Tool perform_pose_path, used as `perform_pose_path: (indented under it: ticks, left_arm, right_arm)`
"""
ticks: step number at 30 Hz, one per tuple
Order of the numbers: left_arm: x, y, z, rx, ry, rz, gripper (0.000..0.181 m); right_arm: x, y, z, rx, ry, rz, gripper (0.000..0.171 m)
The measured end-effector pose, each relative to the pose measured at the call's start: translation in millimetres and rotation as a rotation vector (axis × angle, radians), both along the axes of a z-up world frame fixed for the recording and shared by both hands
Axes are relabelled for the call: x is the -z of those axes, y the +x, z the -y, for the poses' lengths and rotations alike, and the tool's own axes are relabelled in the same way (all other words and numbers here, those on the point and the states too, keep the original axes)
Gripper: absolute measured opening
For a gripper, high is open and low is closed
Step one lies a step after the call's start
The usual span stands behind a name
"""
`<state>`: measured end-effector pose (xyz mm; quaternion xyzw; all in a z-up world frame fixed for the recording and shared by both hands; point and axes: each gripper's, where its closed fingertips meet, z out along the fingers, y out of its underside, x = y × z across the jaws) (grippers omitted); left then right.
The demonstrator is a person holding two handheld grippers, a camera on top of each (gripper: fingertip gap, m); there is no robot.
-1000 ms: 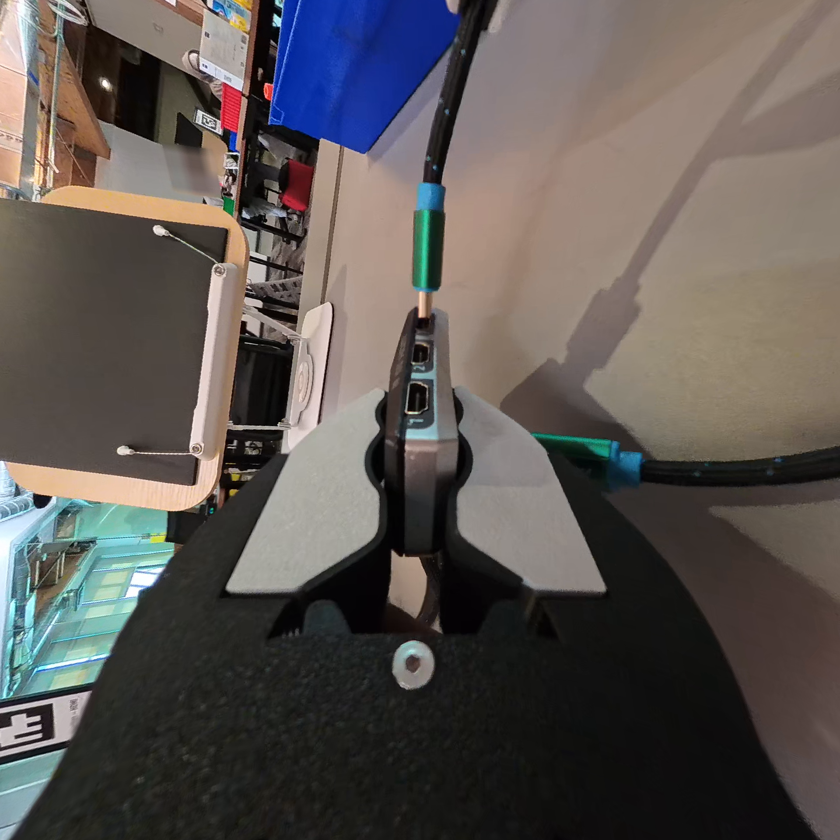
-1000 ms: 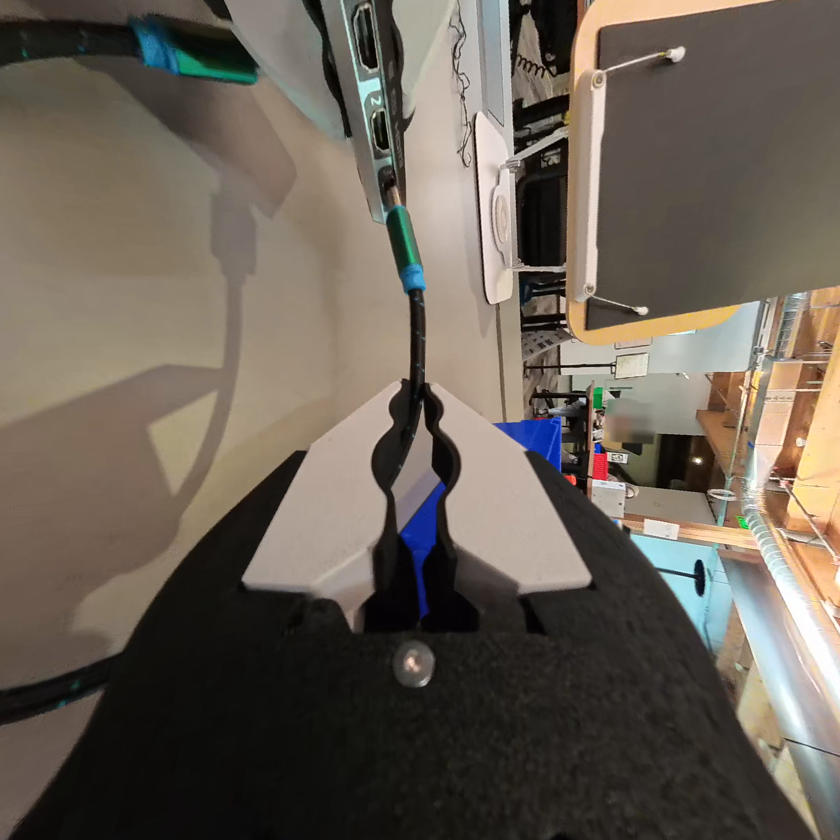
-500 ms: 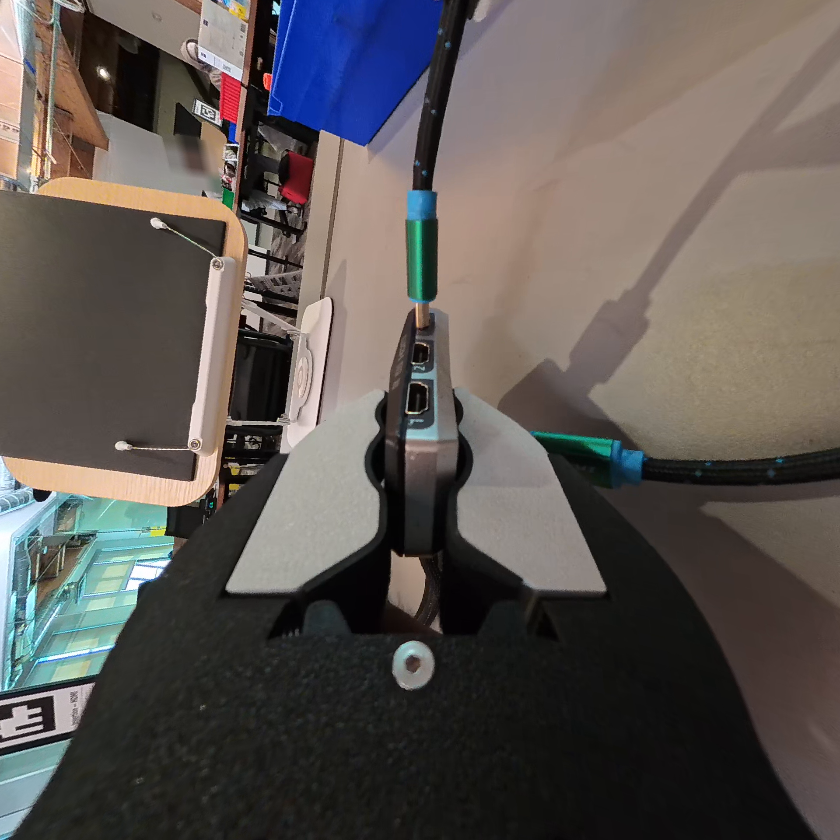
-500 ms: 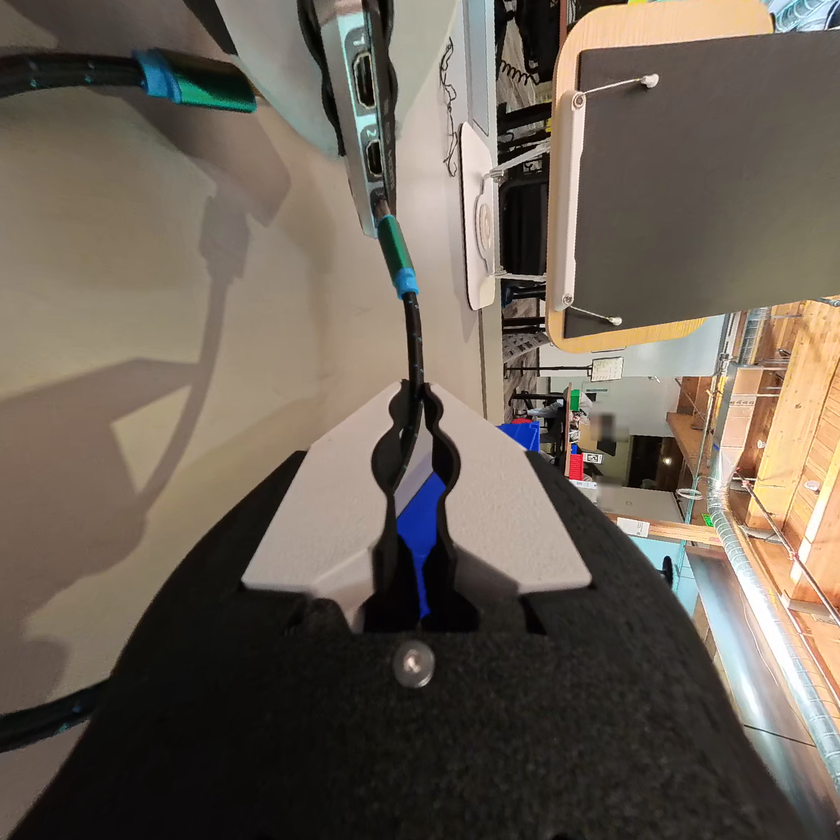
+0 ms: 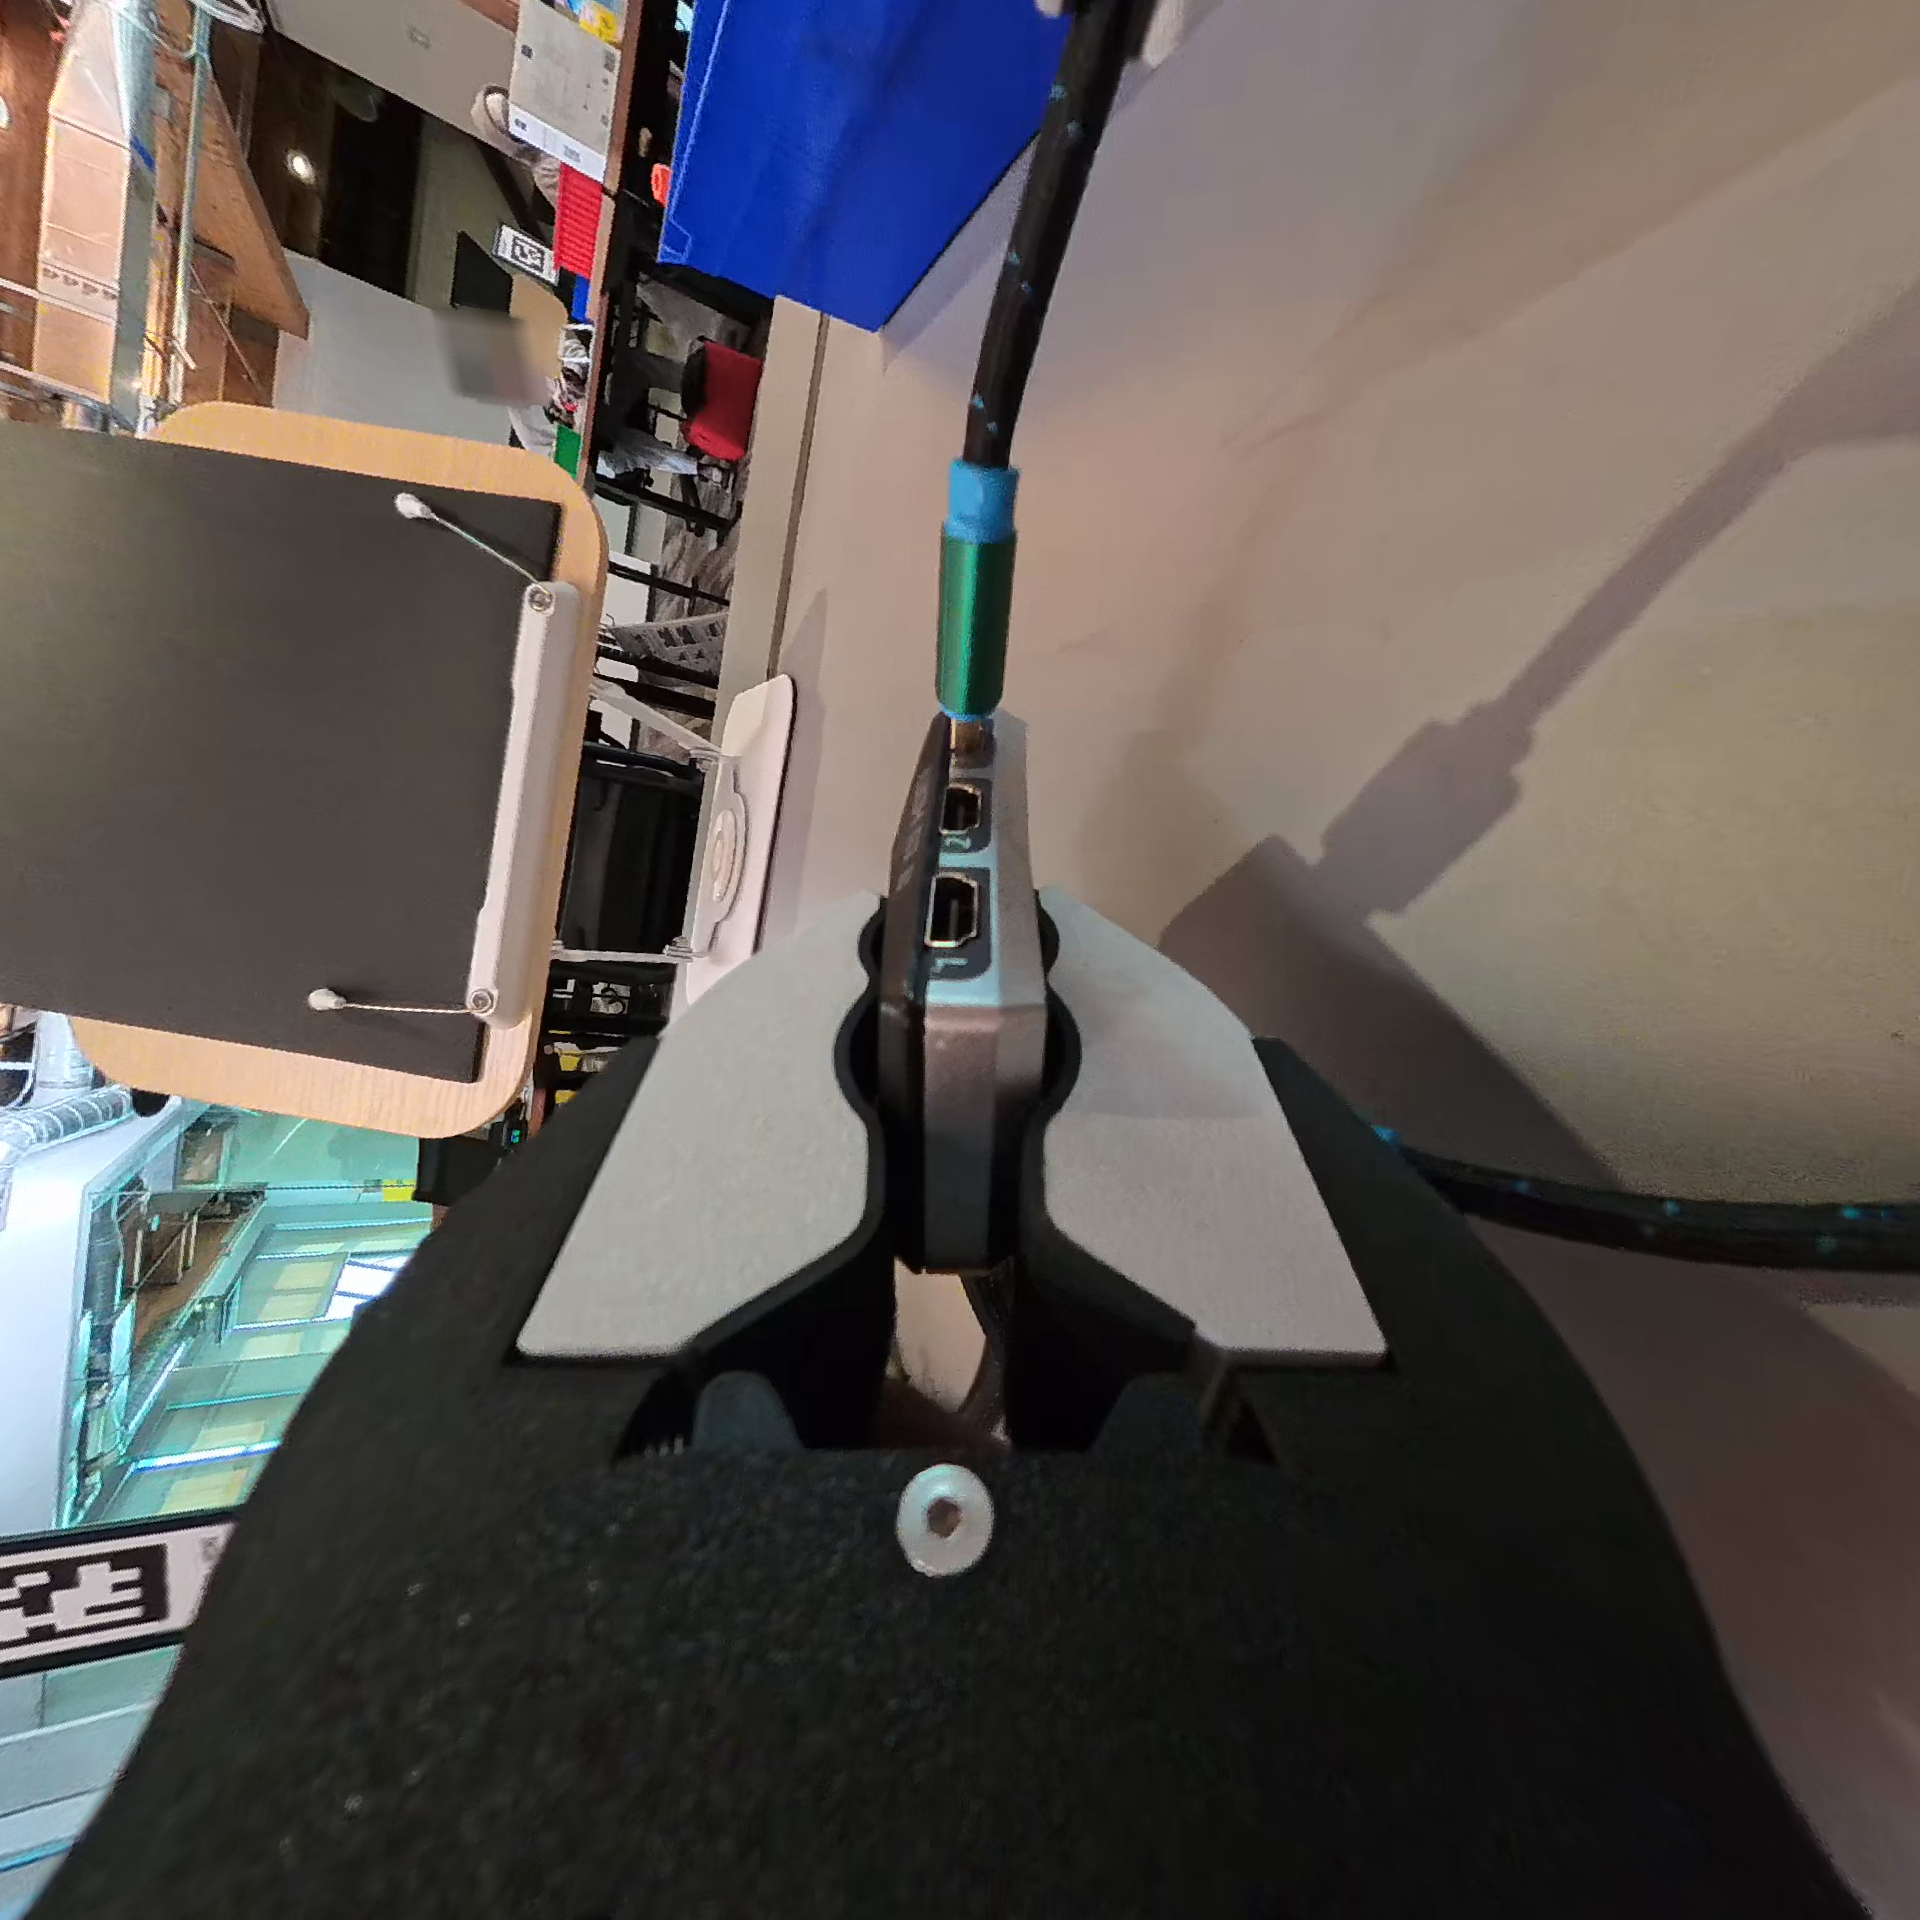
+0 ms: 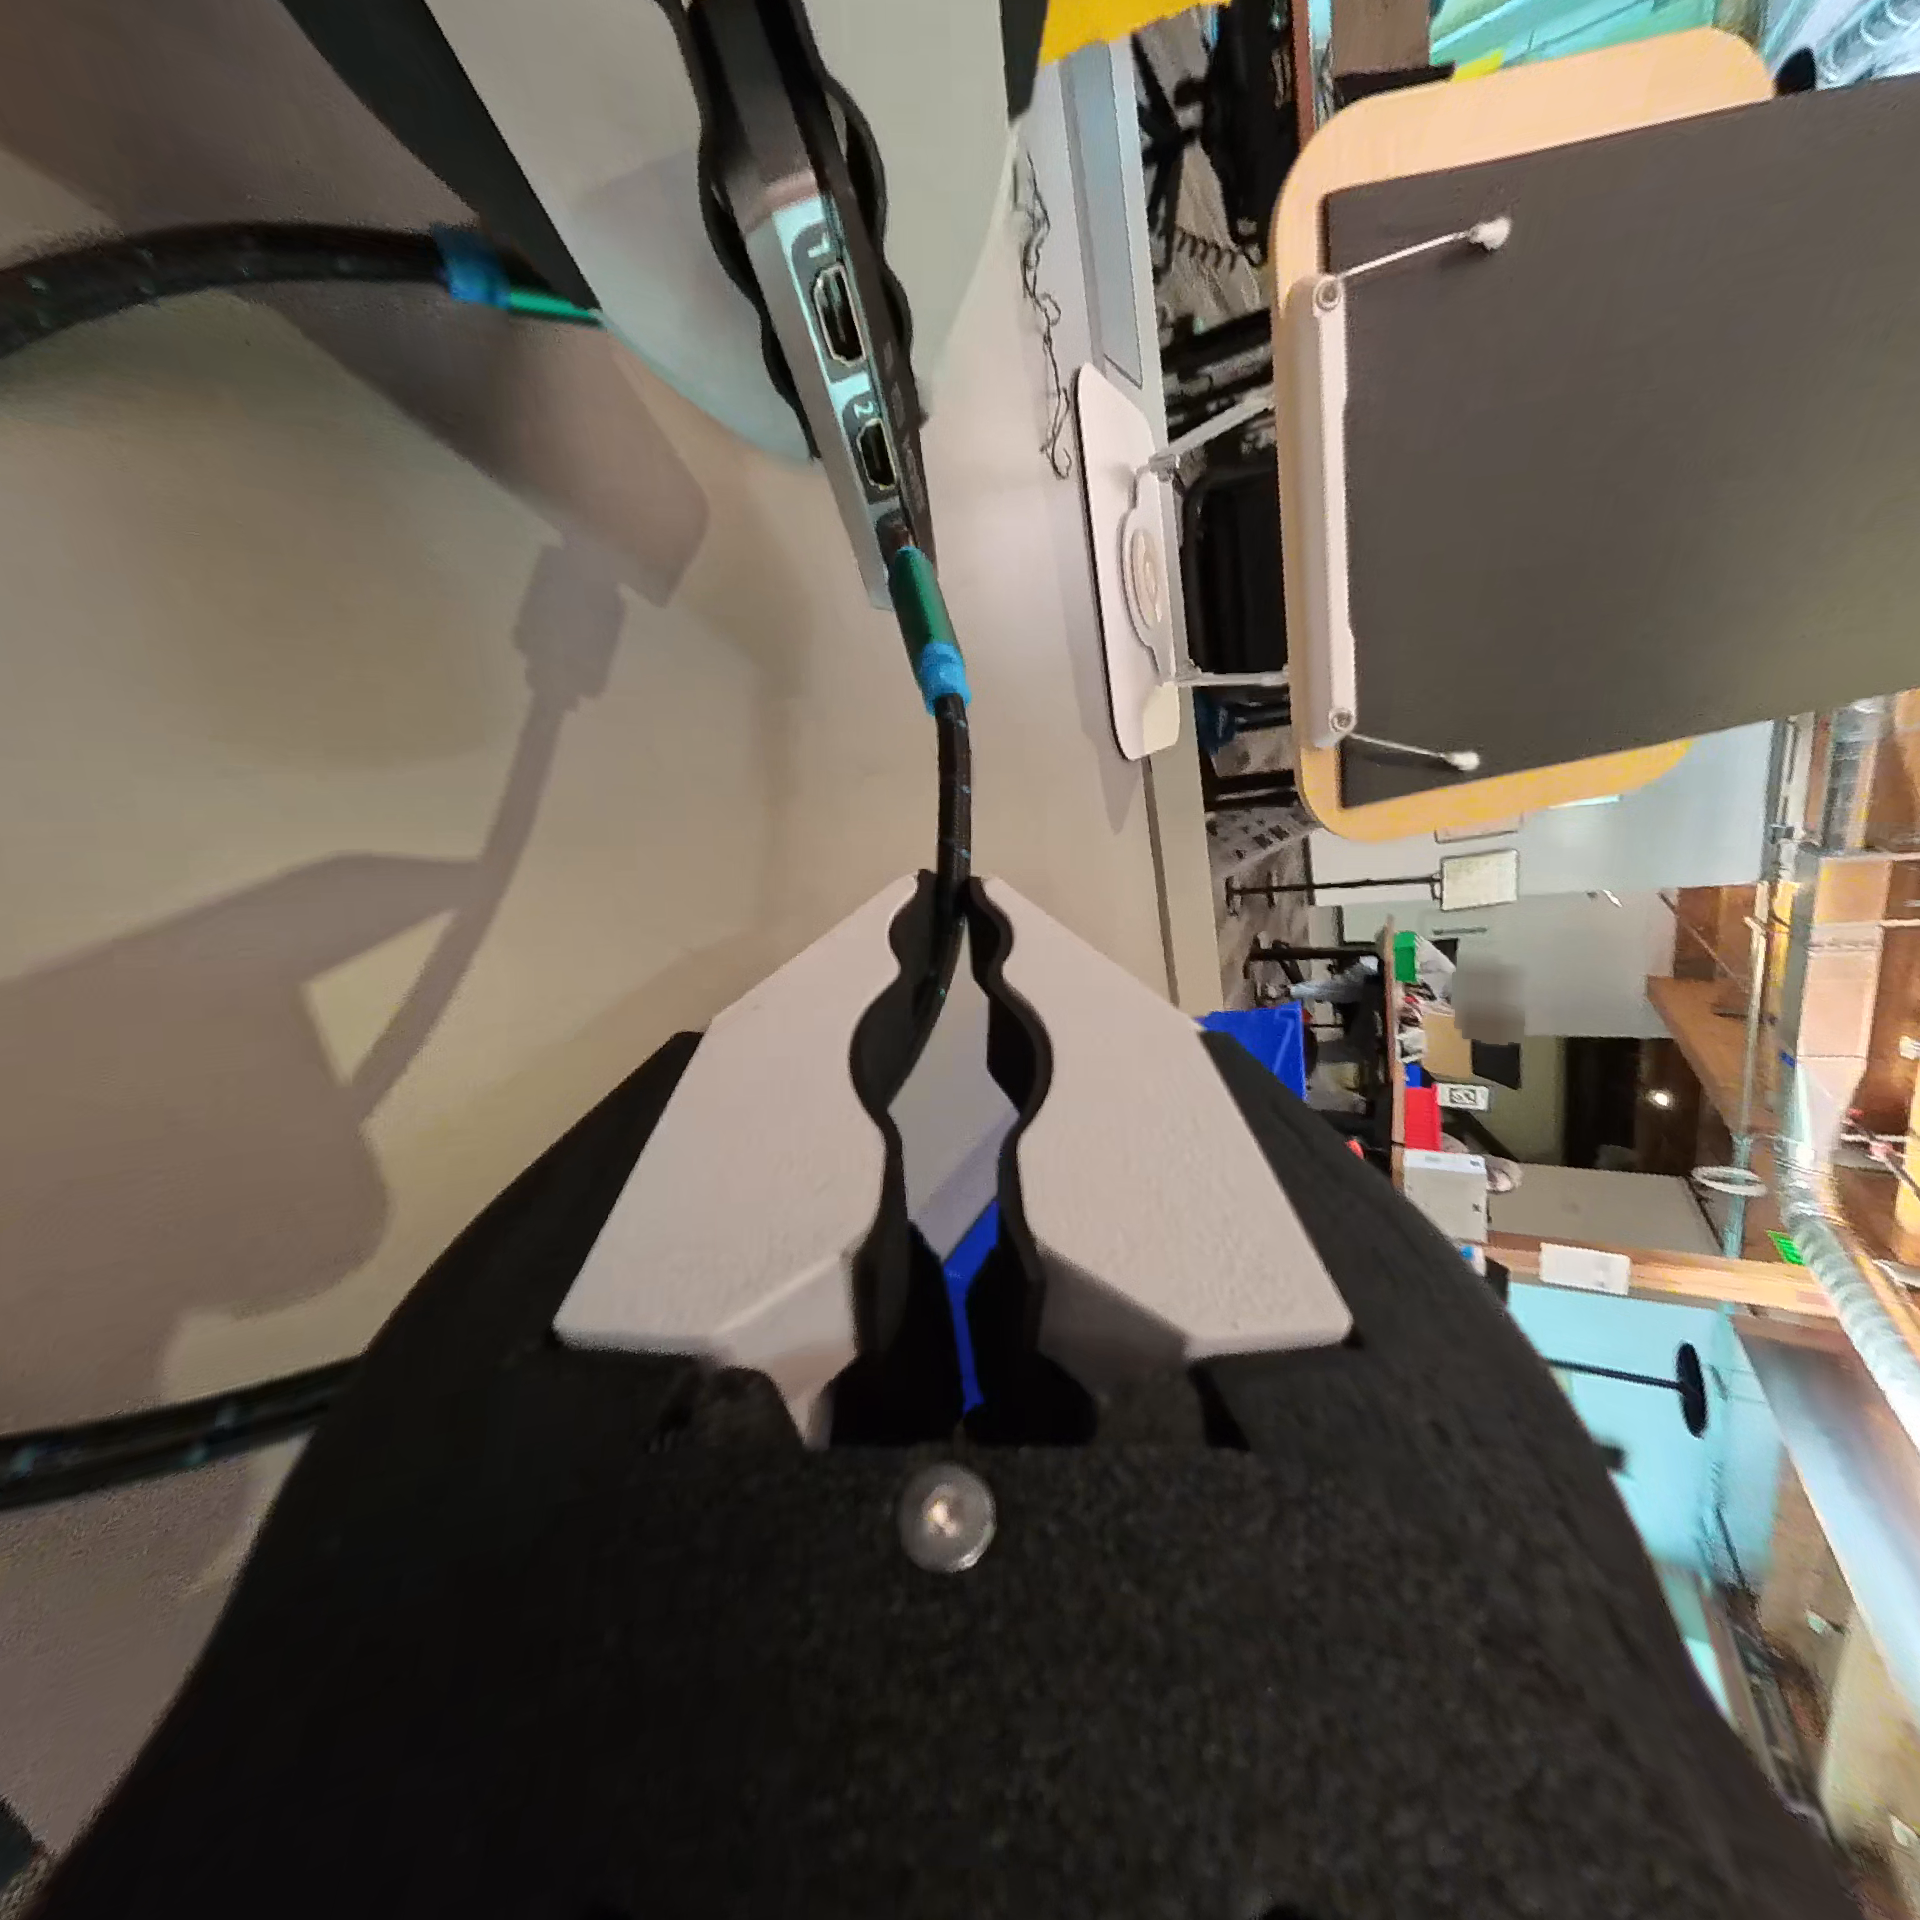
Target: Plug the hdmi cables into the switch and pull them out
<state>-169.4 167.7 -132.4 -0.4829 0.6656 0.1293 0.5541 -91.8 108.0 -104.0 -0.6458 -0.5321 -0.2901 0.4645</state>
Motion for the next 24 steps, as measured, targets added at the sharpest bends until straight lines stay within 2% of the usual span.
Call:
perform_pose_path:
  ticks: [5,8,14,17,22,24]
  left_arm:
    - [2.1,1.4,3.9,0.039,0.067,-0.051,0.021]
    - [5.1,2.6,4.6,0.042,0.039,-0.038,0.021]
    - [1.0,4.4,0.8,0.022,0.002,0.016,0.023]
    - [-0.6,3.6,-0.1,0.009,0.011,0.020,0.023]
    - [-5.7,1.0,-1.2,0.000,0.020,0.041,0.023]
    - [-8.3,1.2,0.3,0.001,0.043,0.043,0.023]
  right_arm:
    - [0.9,1.3,1.9,-0.022,-0.014,-0.016,0.004]
    - [3.2,2.2,3.3,-0.043,-0.027,-0.033,0.005]
    - [6.9,6.2,1.6,-0.049,-0.086,-0.262,0.006]
    - [0.5,0.8,8.3,-0.089,-0.146,-0.465,0.006]
    - [-24.2,-4.9,11.8,-0.137,-0.363,-0.964,0.028]
    - [-32.8,-3.2,5.2,-0.146,-0.451,-1.174,0.031]
